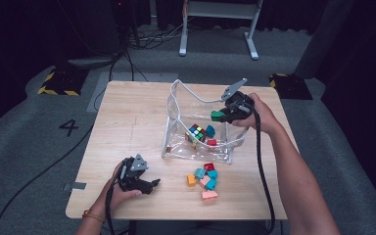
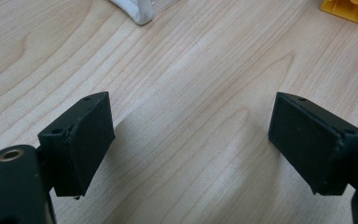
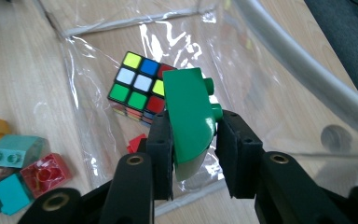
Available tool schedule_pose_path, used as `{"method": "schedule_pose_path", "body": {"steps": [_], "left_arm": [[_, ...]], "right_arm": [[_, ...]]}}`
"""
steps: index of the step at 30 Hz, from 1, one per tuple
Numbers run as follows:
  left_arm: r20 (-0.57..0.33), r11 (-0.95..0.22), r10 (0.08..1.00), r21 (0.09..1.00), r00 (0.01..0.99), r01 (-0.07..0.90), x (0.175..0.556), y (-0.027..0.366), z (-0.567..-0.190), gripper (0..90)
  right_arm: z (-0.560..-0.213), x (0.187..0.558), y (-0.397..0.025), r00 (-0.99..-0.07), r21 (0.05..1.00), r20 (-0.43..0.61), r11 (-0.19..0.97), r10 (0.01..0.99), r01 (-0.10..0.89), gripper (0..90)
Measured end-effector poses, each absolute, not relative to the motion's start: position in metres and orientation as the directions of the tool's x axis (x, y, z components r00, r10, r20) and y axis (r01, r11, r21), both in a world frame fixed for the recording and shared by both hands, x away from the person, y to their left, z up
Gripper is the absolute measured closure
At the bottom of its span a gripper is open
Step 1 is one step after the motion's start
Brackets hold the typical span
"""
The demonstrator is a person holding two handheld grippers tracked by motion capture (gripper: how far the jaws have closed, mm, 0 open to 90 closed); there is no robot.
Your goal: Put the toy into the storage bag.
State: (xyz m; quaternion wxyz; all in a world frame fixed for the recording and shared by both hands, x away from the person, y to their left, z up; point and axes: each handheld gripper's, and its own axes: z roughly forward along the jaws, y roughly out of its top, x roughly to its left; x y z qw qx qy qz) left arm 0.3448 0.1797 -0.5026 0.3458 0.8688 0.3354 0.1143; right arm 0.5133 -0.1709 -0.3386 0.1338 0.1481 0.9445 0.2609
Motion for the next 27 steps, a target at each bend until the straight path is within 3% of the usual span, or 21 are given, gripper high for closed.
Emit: {"method": "schedule_pose_path", "body": {"steps": [7,11,16,21,27], "left_arm": [[-0.035,-0.533,0.662,0.679,0.748,0.504,0.345,0.18,-0.503,14.2],[-0.037,-0.53,0.664,0.681,0.747,0.505,0.345,0.179,-0.503,14.2],[-0.036,-0.531,0.664,0.681,0.747,0.505,0.345,0.179,-0.503,14.2],[-0.037,-0.53,0.664,0.681,0.747,0.505,0.345,0.179,-0.503,14.2],[-0.031,-0.535,0.663,0.68,0.748,0.502,0.345,0.18,-0.503,14.2]], "right_arm": [[-0.338,0.508,-0.183,-0.91,0.543,-0.173,0.807,0.376,0.23,64.9],[-0.335,0.503,-0.194,-0.908,0.614,-0.159,0.759,0.387,0.216,56.0],[-0.331,0.494,-0.204,-0.905,0.687,-0.138,0.697,0.403,0.206,51.5],[-0.323,0.48,-0.222,-0.874,0.776,-0.122,0.594,0.471,0.212,45.7],[-0.316,0.47,-0.239,-0.811,0.804,-0.153,0.548,0.564,0.23,37.9]]}}
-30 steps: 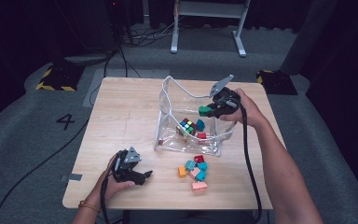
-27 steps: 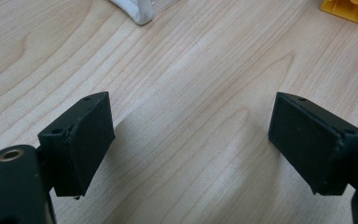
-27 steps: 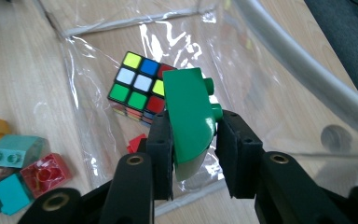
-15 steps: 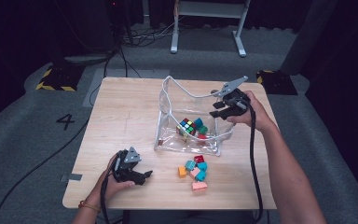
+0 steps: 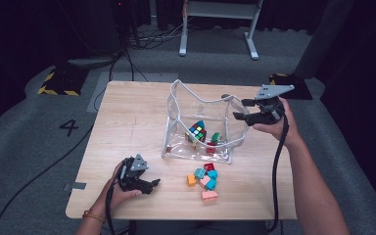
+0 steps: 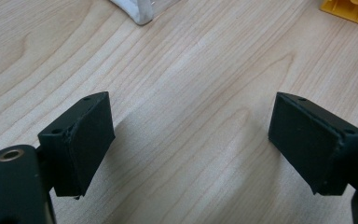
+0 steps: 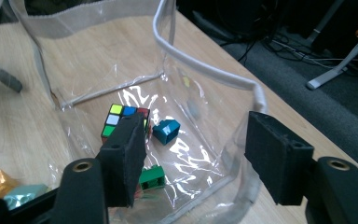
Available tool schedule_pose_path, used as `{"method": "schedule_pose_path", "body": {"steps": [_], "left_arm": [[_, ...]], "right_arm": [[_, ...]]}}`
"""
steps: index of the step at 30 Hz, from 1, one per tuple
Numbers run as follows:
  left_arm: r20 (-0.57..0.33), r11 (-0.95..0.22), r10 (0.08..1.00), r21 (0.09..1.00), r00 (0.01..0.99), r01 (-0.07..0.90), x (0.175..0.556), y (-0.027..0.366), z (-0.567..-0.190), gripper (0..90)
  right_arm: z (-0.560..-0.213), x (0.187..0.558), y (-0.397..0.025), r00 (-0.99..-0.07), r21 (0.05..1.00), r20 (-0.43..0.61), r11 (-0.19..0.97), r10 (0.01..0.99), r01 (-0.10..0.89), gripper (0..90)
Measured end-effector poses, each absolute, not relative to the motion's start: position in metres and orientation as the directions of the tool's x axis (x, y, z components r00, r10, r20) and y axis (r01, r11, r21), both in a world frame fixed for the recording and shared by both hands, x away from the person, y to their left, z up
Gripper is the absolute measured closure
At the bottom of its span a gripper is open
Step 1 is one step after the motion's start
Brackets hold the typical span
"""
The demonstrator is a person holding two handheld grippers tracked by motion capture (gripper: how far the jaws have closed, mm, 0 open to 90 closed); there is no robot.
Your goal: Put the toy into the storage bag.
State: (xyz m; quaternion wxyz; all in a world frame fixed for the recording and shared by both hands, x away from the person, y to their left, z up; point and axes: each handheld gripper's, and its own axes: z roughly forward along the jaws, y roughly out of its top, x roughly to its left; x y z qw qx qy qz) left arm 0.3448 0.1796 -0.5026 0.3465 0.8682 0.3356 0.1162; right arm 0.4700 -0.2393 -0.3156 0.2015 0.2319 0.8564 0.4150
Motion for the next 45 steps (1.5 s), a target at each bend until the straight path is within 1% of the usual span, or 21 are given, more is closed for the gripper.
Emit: {"method": "schedule_pose_path", "body": {"steps": [6,12,14,21,25,30,33,34,38,42,45], "left_arm": [[-0.036,-0.532,0.663,0.68,0.748,0.505,0.345,0.179,-0.503,14.2],[-0.031,-0.535,0.663,0.679,0.748,0.503,0.345,0.18,-0.503,14.2],[-0.036,-0.532,0.663,0.68,0.748,0.504,0.345,0.179,-0.503,14.2],[-0.031,-0.536,0.662,0.678,0.749,0.502,0.345,0.18,-0.503,14.2],[-0.031,-0.532,0.665,0.681,0.746,0.503,0.345,0.18,-0.503,14.2],[-0.034,-0.535,0.662,0.678,0.749,0.503,0.345,0.18,-0.503,14.2],[-0.033,-0.536,0.662,0.679,0.749,0.503,0.345,0.18,-0.503,14.2],[-0.034,-0.535,0.662,0.679,0.749,0.503,0.345,0.18,-0.503,14.2],[-0.032,-0.535,0.664,0.678,0.747,0.504,0.345,0.18,-0.503,14.2],[-0.031,-0.535,0.664,0.678,0.747,0.504,0.345,0.18,-0.503,14.2],[-0.033,-0.535,0.663,0.678,0.747,0.505,0.345,0.18,-0.503,14.2]], "right_arm": [[-0.312,0.459,-0.254,-0.791,0.841,-0.127,0.487,0.598,0.234,32.2],[-0.313,0.446,-0.263,-0.778,0.861,-0.136,0.462,0.613,0.214,31.5],[-0.315,0.438,-0.269,-0.776,0.868,-0.15,0.457,0.612,0.193,31.5],[-0.323,0.421,-0.281,-0.779,0.885,-0.14,0.43,0.612,0.179,31.5],[-0.333,0.411,-0.285,-0.785,0.886,-0.128,0.426,0.606,0.184,31.5],[-0.348,0.398,-0.287,-0.79,0.872,-0.149,0.456,0.594,0.179,31.5],[-0.358,0.39,-0.287,-0.795,0.869,-0.138,0.457,0.591,0.19,31.6],[-0.366,0.385,-0.287,-0.807,0.867,-0.13,0.461,0.576,0.189,31.6],[-0.377,0.378,-0.285,-0.807,0.855,-0.138,0.48,0.574,0.195,31.7],[-0.399,0.367,-0.284,-0.829,0.847,-0.12,0.493,0.546,0.202,32.3],[-0.407,0.364,-0.282,-0.835,0.839,-0.105,0.499,0.539,0.216,32.5]]}}
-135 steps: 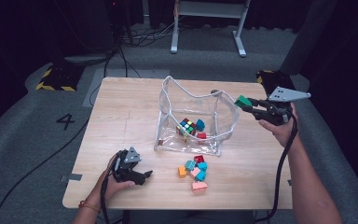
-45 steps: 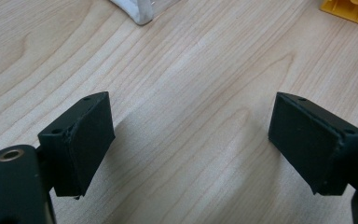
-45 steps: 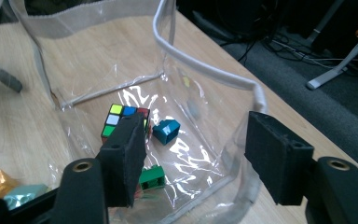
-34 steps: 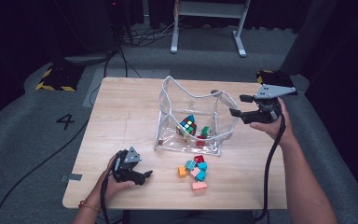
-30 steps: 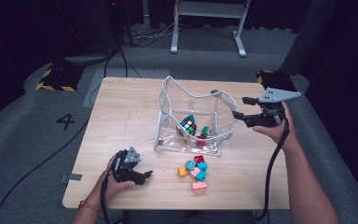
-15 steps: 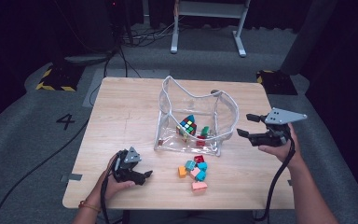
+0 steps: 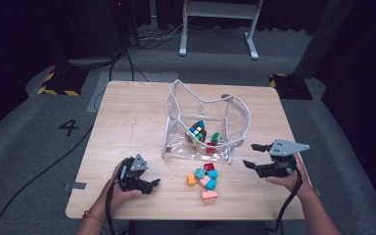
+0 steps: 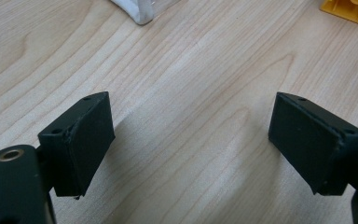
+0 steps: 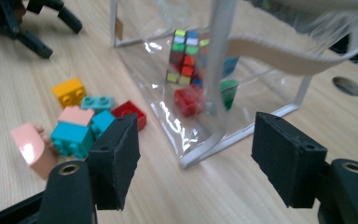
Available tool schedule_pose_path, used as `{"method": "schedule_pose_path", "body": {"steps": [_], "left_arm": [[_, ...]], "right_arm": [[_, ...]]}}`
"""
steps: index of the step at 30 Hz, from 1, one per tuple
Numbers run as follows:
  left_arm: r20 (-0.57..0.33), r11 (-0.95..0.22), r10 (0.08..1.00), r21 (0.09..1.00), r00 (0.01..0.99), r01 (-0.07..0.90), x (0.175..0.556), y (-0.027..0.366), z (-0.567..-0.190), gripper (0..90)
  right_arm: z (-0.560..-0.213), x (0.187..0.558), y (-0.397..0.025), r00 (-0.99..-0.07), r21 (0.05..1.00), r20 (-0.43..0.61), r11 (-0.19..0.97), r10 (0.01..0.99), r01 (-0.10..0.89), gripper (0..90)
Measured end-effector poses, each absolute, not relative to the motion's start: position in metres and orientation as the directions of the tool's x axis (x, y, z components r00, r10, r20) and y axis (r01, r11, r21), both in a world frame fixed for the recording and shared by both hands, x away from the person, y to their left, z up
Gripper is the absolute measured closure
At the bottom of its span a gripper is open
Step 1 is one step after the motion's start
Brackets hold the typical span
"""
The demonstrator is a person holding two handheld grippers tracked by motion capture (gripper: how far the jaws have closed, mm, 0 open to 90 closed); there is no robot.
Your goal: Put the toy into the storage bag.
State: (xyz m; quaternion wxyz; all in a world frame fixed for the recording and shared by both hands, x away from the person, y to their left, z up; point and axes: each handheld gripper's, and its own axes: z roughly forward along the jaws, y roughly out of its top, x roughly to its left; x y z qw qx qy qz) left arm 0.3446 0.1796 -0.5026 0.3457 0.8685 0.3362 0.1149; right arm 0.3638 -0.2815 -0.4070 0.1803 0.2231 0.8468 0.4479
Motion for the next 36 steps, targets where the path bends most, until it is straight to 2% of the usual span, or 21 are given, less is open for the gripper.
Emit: {"method": "schedule_pose_path", "body": {"steps": [8,19,23,36], "left_arm": [[-0.031,-0.535,0.664,0.678,0.747,0.504,0.345,0.18,-0.503,14.2],[-0.032,-0.533,0.665,0.679,0.746,0.505,0.344,0.18,-0.503,14.2],[-0.03,-0.535,0.664,0.678,0.747,0.504,0.345,0.18,-0.503,14.2],[-0.031,-0.535,0.664,0.678,0.747,0.504,0.345,0.18,-0.503,14.2]], "right_arm": [[-0.442,0.349,-0.272,-0.867,0.819,-0.042,0.514,0.497,0.255,33.2],[-0.481,0.319,-0.241,-0.935,0.775,0.043,0.579,0.351,0.253,37.3],[-0.486,0.312,-0.225,-0.95,0.767,0.044,0.599,0.309,0.23,38.5],[-0.489,0.311,-0.196,-0.964,0.771,0.038,0.606,0.265,0.197,41.9]]}}
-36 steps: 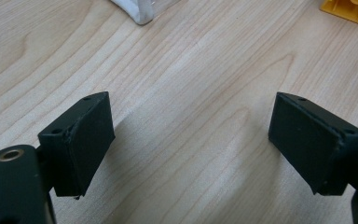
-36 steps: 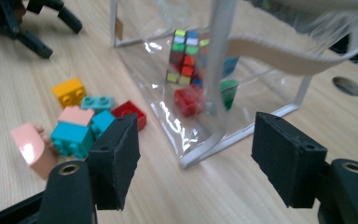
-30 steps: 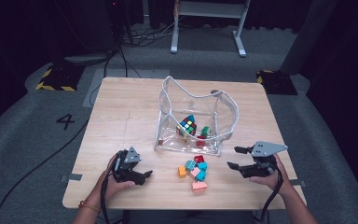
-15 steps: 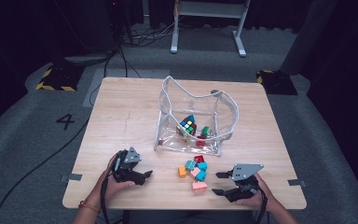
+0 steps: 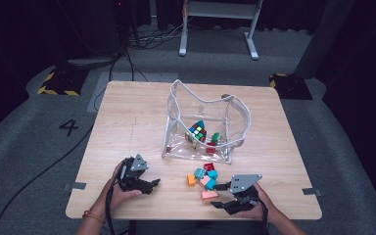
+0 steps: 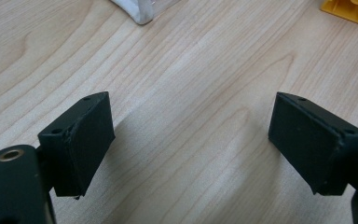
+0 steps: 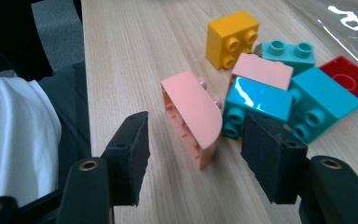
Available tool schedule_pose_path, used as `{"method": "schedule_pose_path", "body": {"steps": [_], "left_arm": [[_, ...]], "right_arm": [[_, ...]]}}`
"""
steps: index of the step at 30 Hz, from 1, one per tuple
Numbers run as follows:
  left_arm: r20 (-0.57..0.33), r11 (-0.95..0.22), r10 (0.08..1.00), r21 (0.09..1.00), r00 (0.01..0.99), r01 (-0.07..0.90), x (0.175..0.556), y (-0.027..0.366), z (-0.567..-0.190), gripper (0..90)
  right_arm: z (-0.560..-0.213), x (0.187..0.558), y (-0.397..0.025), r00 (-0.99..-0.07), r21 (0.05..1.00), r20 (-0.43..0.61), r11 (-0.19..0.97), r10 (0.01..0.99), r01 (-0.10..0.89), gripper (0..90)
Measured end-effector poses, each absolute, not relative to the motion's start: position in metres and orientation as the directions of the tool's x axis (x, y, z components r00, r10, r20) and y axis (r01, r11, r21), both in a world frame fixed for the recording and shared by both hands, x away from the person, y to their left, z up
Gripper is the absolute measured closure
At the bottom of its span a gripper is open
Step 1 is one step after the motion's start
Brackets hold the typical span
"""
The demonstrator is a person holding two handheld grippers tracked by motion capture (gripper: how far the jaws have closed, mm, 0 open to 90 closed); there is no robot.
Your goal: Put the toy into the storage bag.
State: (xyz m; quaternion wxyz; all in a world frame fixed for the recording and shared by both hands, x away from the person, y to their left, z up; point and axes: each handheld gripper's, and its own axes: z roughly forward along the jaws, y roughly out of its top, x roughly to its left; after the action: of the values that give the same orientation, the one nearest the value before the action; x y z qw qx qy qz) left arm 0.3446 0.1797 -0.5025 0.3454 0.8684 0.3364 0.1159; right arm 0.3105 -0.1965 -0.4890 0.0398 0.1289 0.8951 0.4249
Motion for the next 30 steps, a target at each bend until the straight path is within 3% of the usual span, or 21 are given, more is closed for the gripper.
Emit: {"method": "schedule_pose_path", "body": {"steps": [9,24,30], "left_arm": [[-0.031,-0.535,0.664,0.678,0.747,0.504,0.345,0.18,-0.503,14.2],[-0.031,-0.535,0.664,0.678,0.747,0.504,0.345,0.18,-0.503,14.2],[-0.032,-0.535,0.665,0.678,0.746,0.505,0.345,0.18,-0.503,14.2]], "right_arm": [[-0.492,0.309,-0.185,-0.965,0.769,0.021,0.612,0.26,0.181,44.4],[-0.499,0.31,-0.177,-0.967,0.762,0.008,0.625,0.256,0.172,67.0],[-0.5,0.311,-0.179,-0.969,0.763,0.0,0.626,0.248,0.161,67.9]]}}
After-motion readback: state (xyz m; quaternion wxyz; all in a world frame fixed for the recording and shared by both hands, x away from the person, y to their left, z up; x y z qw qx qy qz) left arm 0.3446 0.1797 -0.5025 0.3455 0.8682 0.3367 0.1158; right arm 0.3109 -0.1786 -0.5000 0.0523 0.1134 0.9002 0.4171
